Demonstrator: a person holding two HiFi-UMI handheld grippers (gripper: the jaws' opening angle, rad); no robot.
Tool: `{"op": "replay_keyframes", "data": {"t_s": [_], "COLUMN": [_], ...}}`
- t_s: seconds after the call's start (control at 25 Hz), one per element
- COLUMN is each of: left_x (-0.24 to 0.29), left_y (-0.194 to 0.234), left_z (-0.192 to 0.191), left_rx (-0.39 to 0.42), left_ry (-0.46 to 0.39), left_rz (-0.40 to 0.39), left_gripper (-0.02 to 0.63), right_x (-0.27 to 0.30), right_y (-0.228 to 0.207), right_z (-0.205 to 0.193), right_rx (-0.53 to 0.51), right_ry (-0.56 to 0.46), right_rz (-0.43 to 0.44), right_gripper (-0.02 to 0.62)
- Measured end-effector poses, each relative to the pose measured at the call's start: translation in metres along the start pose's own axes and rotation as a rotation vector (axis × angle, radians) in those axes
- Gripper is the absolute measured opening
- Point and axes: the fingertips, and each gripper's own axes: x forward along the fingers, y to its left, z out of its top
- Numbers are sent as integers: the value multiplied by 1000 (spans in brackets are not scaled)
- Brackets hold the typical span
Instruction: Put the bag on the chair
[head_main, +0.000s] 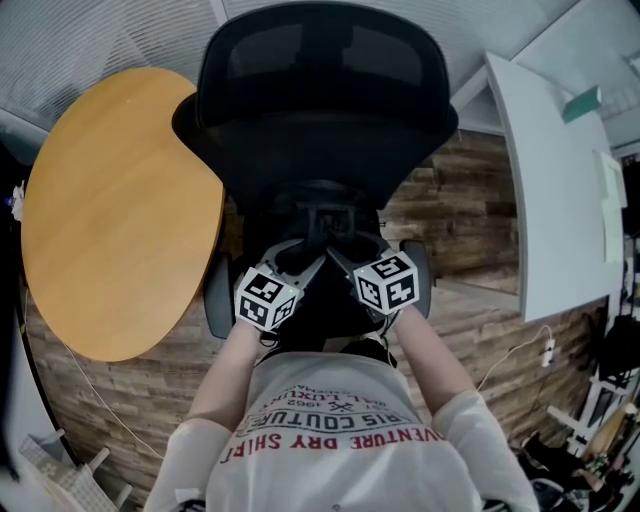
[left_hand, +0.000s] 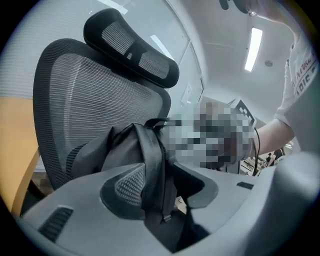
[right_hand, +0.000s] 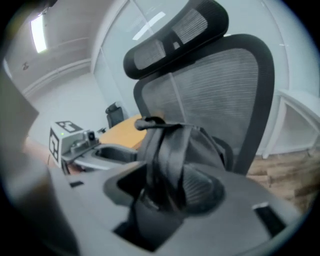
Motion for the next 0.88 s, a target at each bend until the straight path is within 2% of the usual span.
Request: {"op": "replay_keyframes", "data": {"t_s": [0.12,0.24,0.44,0.48,0.52,0.56,0.68,0.88], "left_x": [-4,-8,-20,-22,-25,-27,-38,-59], "left_y": [3,-2,-16,-20,-25,-29,-42,-67], "left_z": [6,18,32,36,40,45,65,105], "left_rx": [-16,7,96,116,138,161,219,294], "left_ry": [-28,-70,-113,-118,-121,-124,-150,-214], "left_rz": [25,24,44,45,43,42,49,34], "left_gripper": [210,210,194,169,166,157,49,38], "right_x": [-9,-29,-57,-62,-68,-74,-88,-109], "right_y": [-8,-12,3,6,10,13,30,61], "right_z": [8,27,51,55,60,65,81,109], "right_rx": [24,22,-22,-40,-61,-83,-162,-313], "right_ry": [-46,-127,-213,-230,-250,-272,-328,-414], "right_rz": [-71,-117,-95,-94,-101,-110,-102,-65], "right_gripper": [230,230,225,192,105,49,39,28]}}
